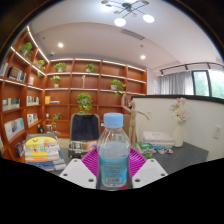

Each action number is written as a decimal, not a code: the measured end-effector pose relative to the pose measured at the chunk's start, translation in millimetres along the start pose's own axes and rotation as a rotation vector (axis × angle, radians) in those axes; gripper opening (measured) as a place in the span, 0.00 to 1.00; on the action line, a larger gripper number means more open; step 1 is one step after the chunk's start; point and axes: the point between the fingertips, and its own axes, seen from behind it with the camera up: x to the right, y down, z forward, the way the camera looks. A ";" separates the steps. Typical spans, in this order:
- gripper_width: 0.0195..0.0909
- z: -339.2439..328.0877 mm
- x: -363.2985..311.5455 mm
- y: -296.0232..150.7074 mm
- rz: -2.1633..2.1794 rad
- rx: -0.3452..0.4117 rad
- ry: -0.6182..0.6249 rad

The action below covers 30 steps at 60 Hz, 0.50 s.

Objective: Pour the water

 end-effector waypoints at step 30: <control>0.25 42.1 51.3 120.8 -0.006 -0.110 0.052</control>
